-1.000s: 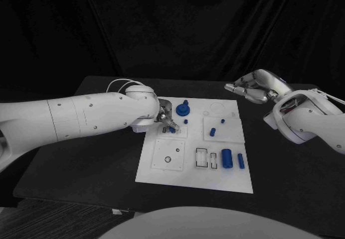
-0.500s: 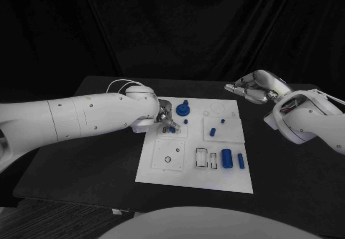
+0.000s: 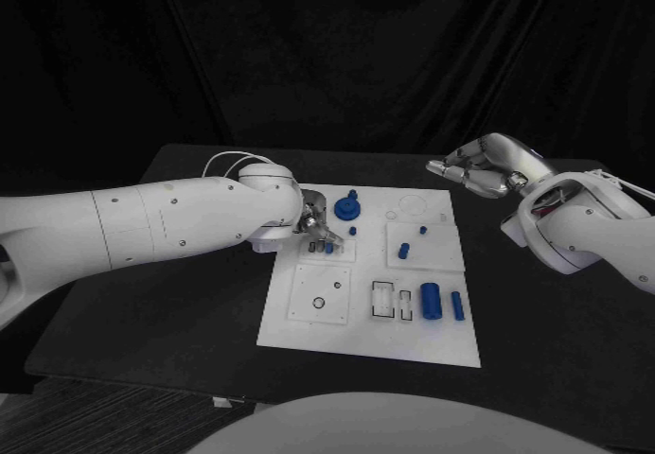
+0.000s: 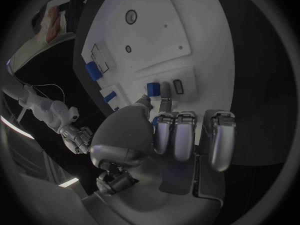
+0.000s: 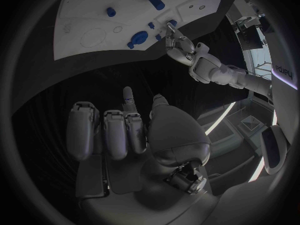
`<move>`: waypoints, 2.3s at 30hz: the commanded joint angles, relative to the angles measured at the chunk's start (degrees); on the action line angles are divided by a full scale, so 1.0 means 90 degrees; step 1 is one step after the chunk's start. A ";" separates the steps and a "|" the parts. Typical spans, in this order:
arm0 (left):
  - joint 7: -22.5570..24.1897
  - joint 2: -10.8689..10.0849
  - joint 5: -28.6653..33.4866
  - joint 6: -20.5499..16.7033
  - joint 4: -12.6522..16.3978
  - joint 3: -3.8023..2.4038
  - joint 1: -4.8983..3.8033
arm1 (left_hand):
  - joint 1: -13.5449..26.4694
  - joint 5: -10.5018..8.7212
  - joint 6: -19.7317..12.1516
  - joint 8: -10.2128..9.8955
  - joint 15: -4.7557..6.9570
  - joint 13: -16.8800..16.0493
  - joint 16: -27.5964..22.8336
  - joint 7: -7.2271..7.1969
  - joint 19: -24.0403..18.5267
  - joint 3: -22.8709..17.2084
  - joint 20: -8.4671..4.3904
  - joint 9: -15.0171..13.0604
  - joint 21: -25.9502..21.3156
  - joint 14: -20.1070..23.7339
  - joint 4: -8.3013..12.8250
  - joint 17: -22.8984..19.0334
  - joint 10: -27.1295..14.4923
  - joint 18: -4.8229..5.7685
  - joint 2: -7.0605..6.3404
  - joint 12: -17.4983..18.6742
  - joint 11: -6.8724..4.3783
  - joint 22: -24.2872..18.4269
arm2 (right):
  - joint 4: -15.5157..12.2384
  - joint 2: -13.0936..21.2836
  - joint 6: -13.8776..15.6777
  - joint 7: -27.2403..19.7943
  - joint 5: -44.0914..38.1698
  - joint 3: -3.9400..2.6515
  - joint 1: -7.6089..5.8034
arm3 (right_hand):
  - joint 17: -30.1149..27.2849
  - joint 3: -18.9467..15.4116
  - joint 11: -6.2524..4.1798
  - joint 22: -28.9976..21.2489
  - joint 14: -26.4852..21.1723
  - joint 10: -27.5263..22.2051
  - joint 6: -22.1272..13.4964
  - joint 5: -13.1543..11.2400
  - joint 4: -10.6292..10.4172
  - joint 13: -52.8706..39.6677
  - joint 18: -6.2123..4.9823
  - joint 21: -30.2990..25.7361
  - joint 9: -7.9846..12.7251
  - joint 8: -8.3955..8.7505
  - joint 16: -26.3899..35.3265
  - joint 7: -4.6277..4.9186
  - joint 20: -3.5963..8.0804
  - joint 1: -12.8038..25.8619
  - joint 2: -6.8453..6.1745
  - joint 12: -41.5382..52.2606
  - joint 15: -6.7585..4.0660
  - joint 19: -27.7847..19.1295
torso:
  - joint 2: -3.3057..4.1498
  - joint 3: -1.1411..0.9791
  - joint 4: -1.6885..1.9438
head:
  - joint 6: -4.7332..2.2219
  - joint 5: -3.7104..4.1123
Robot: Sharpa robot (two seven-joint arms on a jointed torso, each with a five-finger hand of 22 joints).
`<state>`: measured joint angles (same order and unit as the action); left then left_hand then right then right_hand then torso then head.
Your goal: Assemble the parts on the task board
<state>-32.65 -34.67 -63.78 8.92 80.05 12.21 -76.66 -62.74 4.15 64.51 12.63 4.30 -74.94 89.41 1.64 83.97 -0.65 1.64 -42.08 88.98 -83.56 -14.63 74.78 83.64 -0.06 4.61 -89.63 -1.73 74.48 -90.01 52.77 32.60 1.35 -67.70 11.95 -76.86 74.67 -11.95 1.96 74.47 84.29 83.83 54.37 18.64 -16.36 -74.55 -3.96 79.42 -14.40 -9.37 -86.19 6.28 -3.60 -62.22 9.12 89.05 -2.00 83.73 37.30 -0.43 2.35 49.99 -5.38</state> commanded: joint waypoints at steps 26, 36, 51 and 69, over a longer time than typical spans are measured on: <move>0.0173 -0.0133 0.0032 -0.0400 0.0169 -0.0005 0.0052 | 0.0338 -0.0137 0.0141 -0.0101 0.0064 -0.1674 0.0065 0.0006 0.0648 0.0257 0.0003 -0.0215 0.0094 -0.0716 -0.0223 0.1692 0.0707 -0.0001 -0.0028 -0.0042 -0.0044 0.1701 | 0.0020 0.0024 -0.0056 0.0132 -0.0012 -0.0005 0.0028 | 0.1024 -0.0213 0.0007 0.1309 0.0487 0.0685 -0.0010 0.0185 -0.0011 -0.1717 0.0126 -0.0059 0.0064 0.0040 -0.0043 0.0024 -0.0052 -0.0215 -0.0010 0.0106 -0.0006 0.0212 | -0.0001 0.0002 -0.0001 | 0.0001 -0.0001; 0.0467 -0.0446 -0.0338 -0.1294 0.0621 -0.0005 0.0057 | 0.0712 -0.0146 -0.0087 -0.0205 0.0037 -0.1674 0.0065 0.0068 0.0582 0.0637 0.0018 -0.0340 0.0033 -0.0716 -0.0233 0.1692 0.0707 -0.0025 -0.0078 -0.0042 0.0000 0.1631 | 0.0003 0.0066 -0.0047 0.0138 -0.0012 -0.0005 0.0033 | 0.1022 -0.0217 0.0007 0.1309 0.0487 0.0685 -0.0011 0.0185 -0.0015 -0.1717 0.0126 -0.0060 0.0065 0.0041 -0.0042 0.0024 -0.0052 -0.0217 -0.0010 0.0106 -0.0006 0.0212 | -0.0001 0.0003 -0.0001 | 0.0001 -0.0003; 0.0461 -0.1034 -0.0549 -0.1762 0.1242 -0.0002 0.0166 | 0.0158 0.0187 -0.0893 -0.0082 -0.0093 -0.1674 0.0065 0.0229 0.0534 0.0865 0.0147 -0.1051 -0.0019 -0.0716 -0.0107 0.1692 0.0707 -0.0044 0.0080 -0.0042 0.0147 0.1584 | 0.0010 0.0121 -0.0060 0.0155 -0.0012 -0.0004 0.0143 | 0.1022 -0.0217 0.0007 0.1309 0.0487 0.0685 -0.0011 0.0185 -0.0015 -0.1717 0.0126 -0.0060 0.0065 0.0041 -0.0042 0.0024 -0.0052 -0.0217 -0.0010 0.0106 -0.0006 0.0212 | -0.0003 -0.0001 0.0002 | 0.0001 -0.0086; 0.0411 -0.0937 -0.0588 -0.1683 0.1192 -0.0002 0.0430 | -0.0343 0.0984 -0.1261 0.0043 -0.0144 -0.1674 0.0065 0.0287 0.0485 0.0788 0.0199 -0.1399 -0.0076 -0.0716 0.0018 0.1692 0.0707 -0.0063 0.0008 -0.0042 0.0202 0.1538 | -0.0002 0.0142 -0.0050 0.0150 -0.0012 -0.0004 0.0167 | 0.1019 -0.0233 0.0008 0.1307 0.0487 0.0685 -0.0012 0.0191 -0.0021 -0.1717 0.0125 -0.0063 0.0067 0.0043 -0.0041 0.0025 -0.0052 -0.0224 -0.0011 0.0106 -0.0005 0.0211 | -0.0011 -0.0012 0.0002 | 0.0001 -0.0063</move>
<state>-29.32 -43.22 -68.74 -5.96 90.84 12.23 -72.91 -64.93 12.32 53.82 12.31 3.06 -74.94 89.41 4.30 83.85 5.83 2.81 -53.24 88.84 -83.56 -15.39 74.78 84.13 -0.07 4.77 -89.62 -0.17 74.48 -89.91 53.94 32.22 1.79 -67.70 11.96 -75.48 74.67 -11.95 1.95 74.47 84.29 83.83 54.37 18.65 -16.37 -74.55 -3.96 79.42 -14.38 -9.37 -86.19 6.28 -3.60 -63.12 8.24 89.05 -2.00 83.73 37.18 -0.57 2.43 49.99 -5.98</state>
